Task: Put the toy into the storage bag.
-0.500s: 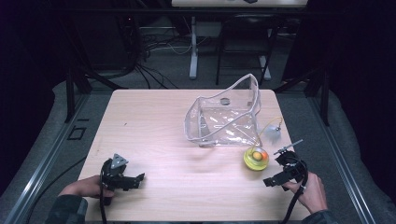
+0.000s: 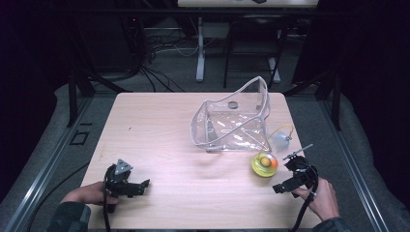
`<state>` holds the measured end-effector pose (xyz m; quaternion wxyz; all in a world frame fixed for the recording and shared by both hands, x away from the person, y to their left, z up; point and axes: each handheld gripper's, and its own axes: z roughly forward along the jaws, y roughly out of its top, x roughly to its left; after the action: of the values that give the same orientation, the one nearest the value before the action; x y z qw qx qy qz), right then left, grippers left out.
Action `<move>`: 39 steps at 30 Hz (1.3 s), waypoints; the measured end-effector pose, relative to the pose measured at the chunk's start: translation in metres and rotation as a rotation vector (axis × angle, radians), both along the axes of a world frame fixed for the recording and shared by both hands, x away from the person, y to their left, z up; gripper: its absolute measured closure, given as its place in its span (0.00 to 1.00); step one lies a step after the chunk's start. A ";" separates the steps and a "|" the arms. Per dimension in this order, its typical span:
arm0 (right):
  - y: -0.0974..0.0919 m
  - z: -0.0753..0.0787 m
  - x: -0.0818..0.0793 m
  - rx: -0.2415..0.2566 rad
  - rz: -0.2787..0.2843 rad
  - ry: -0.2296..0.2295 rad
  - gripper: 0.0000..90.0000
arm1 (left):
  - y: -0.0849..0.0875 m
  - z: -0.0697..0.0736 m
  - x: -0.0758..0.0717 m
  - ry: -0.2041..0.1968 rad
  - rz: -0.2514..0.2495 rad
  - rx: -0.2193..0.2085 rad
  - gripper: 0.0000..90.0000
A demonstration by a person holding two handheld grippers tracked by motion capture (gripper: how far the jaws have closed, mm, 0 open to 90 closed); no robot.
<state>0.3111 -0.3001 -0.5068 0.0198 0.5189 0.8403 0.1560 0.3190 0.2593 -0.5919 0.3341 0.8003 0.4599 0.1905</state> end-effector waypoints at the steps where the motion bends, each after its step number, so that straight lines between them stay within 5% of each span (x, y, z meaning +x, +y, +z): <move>1: 0.000 0.001 0.000 0.000 0.005 -0.012 0.00 | 0.000 0.000 0.000 0.000 0.000 0.000 0.00; 18: 0.013 0.027 0.000 -0.013 0.062 -0.050 0.00 | 0.000 0.000 0.000 0.001 0.000 0.000 0.00; 30: 0.024 0.054 0.007 0.045 0.096 -0.106 0.00 | 0.000 0.000 0.000 0.000 0.000 0.000 0.00; 39: 0.027 0.060 0.017 0.072 0.097 -0.106 0.00 | 0.000 0.000 0.000 0.000 0.000 0.001 0.00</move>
<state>0.3276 -0.2734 -0.4465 0.0381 0.4690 0.8560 0.2139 0.3190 0.2593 -0.5919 0.3340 0.8005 0.4596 0.1908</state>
